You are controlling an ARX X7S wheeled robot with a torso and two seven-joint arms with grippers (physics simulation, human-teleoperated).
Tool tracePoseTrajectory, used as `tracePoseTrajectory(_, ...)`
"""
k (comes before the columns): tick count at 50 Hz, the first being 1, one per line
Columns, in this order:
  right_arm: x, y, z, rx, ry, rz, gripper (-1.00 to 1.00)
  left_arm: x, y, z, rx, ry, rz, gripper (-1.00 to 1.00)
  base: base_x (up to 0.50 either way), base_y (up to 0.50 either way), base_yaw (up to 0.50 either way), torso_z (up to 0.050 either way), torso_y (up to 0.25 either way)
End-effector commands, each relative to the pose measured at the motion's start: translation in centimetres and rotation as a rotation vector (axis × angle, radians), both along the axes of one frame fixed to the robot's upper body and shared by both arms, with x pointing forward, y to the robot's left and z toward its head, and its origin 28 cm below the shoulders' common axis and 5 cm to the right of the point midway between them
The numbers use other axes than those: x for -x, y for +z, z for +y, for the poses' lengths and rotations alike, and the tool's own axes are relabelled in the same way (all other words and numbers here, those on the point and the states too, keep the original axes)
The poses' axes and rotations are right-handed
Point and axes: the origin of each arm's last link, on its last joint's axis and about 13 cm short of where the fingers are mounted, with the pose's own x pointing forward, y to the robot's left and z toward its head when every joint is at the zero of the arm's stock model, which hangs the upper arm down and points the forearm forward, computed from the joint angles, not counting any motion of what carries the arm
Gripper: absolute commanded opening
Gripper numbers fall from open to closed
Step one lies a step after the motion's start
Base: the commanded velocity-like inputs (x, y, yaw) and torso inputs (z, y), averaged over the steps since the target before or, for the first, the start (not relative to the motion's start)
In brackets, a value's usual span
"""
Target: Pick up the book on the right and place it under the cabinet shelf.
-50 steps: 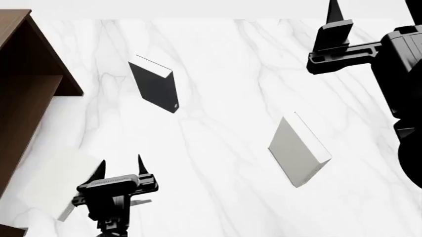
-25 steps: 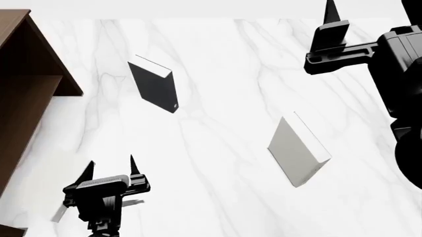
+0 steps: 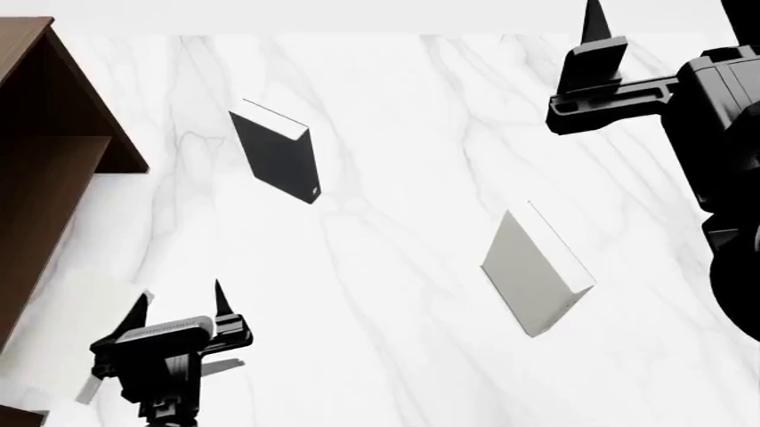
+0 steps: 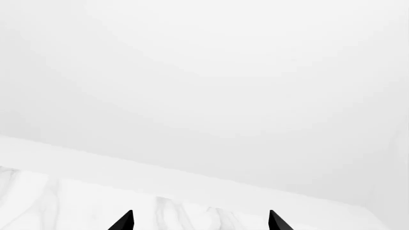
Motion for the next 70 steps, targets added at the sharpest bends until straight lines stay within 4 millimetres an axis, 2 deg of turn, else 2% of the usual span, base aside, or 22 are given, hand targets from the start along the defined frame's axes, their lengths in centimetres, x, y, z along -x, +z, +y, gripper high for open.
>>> tracePoseTrajectory(1, 0.0, 0.0, 0.0, 0.001, -0.001, -0.001, 1.0, 0.2, -1.1, 3.3, 0.008, 0.249, 0.102, 1.0, 0.0, 0.0, 0.0, 0.0, 0.0)
tracePoseTrajectory(23, 0.2, 0.3, 0.0, 0.006, -0.002, -0.004, 1.0, -0.8, -1.1, 5.1, -0.036, 0.295, 0.11, 1.0, 0.0, 0.0, 0.0, -0.001, -0.004)
tracePoseTrajectory(30, 0.2, 0.3, 0.1, 0.007, -0.001, -0.006, 1.0, -0.9, -1.9, 5.8, -0.03, 0.312, 0.128, 1.0, 0.0, 0.0, 0.0, -0.001, -0.003)
tracePoseTrajectory(53, 0.1, 0.5, 0.5, 0.015, 0.007, -0.011, 1.0, 0.1, -3.1, 6.9, -0.025, 0.361, 0.162, 1.0, 0.0, 0.0, 0.0, -0.002, -0.006)
tracePoseTrajectory(70, 0.3, 0.6, 0.5, 0.018, 0.01, -0.009, 1.0, 0.6, -3.0, 8.1, -0.013, 0.415, 0.165, 1.0, 0.0, 0.0, 0.0, -0.002, -0.007)
